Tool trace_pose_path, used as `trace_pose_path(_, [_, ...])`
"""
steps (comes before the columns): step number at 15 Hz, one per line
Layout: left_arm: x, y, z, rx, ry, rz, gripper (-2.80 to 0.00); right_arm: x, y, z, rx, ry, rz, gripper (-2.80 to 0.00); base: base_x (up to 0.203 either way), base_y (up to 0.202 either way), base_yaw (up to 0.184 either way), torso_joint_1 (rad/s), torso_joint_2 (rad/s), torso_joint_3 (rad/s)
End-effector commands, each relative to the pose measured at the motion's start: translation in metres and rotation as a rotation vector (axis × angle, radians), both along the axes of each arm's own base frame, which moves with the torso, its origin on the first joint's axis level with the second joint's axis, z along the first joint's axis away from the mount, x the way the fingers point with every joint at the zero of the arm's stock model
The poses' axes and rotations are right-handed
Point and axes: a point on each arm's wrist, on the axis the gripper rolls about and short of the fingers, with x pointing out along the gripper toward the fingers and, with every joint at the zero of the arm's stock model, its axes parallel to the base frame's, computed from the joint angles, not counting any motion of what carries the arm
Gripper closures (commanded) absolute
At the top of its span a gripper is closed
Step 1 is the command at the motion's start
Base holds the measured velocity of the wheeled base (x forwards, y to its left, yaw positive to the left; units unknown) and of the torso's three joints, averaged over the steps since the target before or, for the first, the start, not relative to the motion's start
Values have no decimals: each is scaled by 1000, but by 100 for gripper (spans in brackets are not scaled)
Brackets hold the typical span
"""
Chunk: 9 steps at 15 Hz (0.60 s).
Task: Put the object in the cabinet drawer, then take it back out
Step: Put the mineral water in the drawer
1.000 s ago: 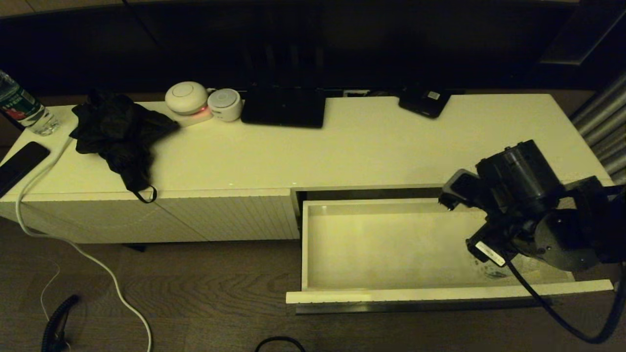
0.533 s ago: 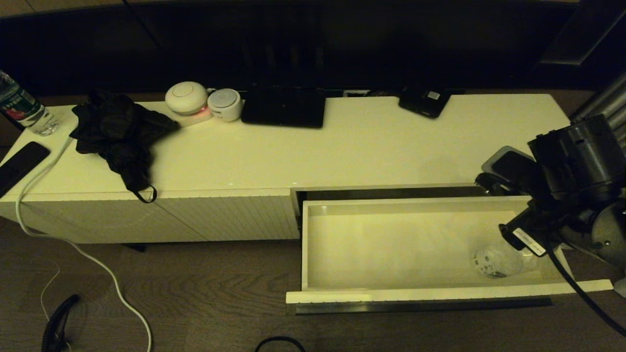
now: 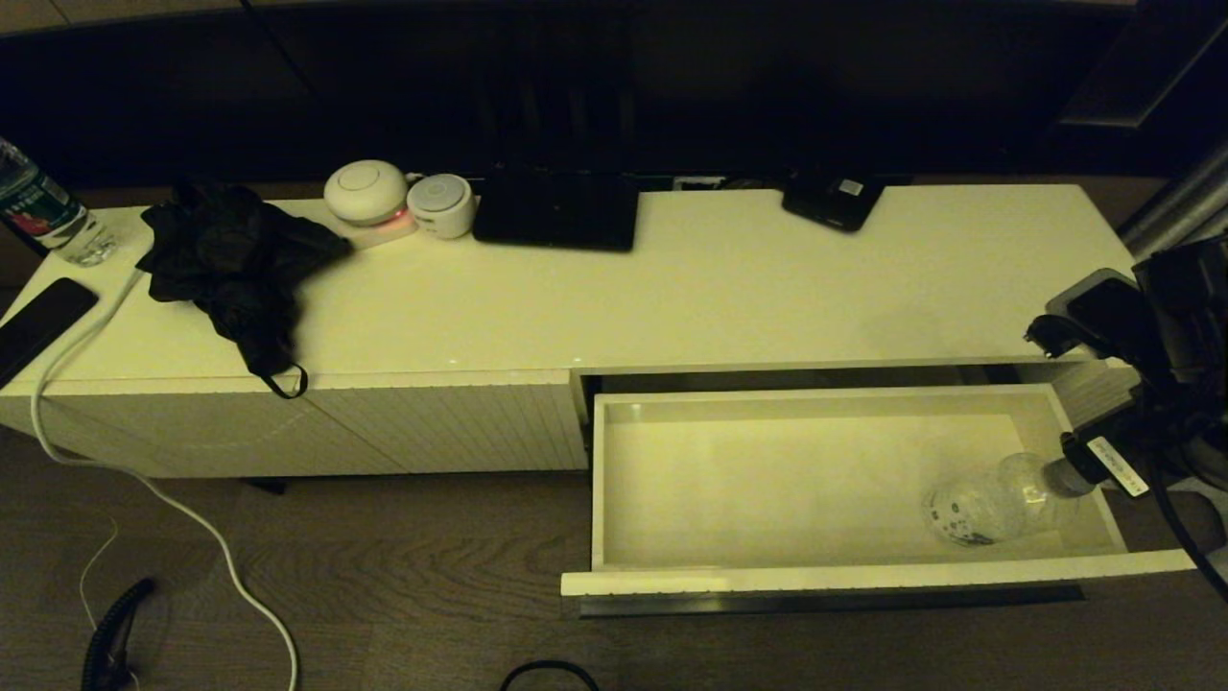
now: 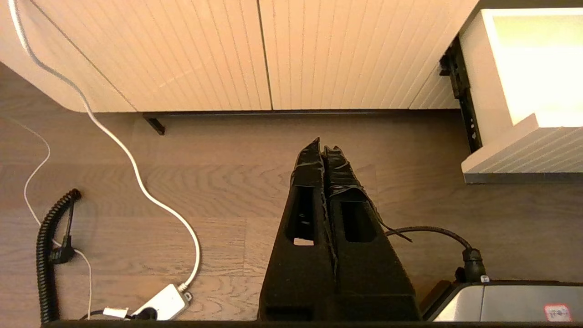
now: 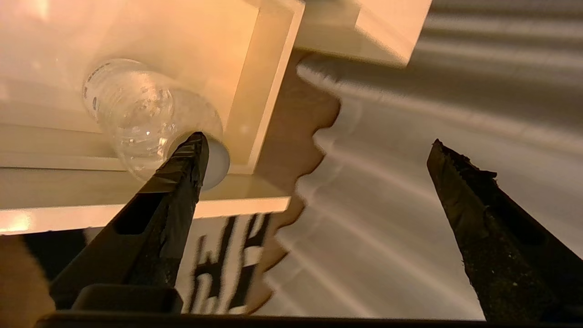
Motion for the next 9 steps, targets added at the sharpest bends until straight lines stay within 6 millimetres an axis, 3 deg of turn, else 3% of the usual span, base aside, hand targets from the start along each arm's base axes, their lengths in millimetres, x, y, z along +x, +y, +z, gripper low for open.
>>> trace_pose_path(1, [0,0,0,0,-2,1,0,-3,1,-2,51,-20,-2,-280,0,0,0,0,0,0])
trace_pose_path(6, [0,0,0,0,-1,1,0,-2,9,-5,387,-133,-31,-280,0,0,0,0,0,0])
trace_pose_path(9, [0,0,0,0,0,1,0,-4,9,-20,503,-97,-114,-280,0,0,0,0,0,0])
